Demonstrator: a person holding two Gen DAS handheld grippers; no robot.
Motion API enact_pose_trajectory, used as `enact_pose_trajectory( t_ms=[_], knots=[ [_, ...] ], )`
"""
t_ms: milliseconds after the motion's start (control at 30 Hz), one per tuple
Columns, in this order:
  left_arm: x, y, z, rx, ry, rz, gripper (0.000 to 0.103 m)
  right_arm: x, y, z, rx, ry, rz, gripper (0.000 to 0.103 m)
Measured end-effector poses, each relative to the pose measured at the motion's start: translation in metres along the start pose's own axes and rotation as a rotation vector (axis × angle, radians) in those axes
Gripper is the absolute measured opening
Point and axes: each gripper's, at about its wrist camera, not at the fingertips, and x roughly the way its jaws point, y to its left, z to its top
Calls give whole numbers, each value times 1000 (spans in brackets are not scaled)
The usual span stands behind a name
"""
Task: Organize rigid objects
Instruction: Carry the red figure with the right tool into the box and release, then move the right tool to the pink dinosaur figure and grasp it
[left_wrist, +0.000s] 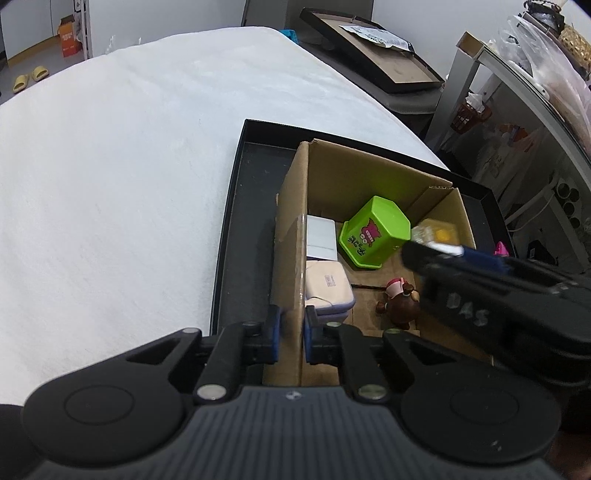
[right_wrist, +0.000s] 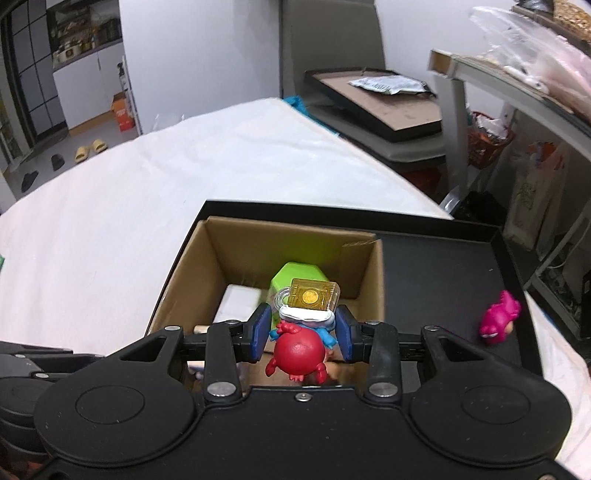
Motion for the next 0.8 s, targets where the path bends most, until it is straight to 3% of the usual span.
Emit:
enact_pose_trajectory(
  t_ms=[133,333,800],
  knots=[
    [0,1,0,1,1,-4,12,11,5,-1,-7,26,20,39],
    [0,0,1,8,0,-3,12,6,0,-4,11,-7,42,43],
    [-3,-8,-1,57,-18,33,12,-19,-40,-5,84,-52,9,43]
  ],
)
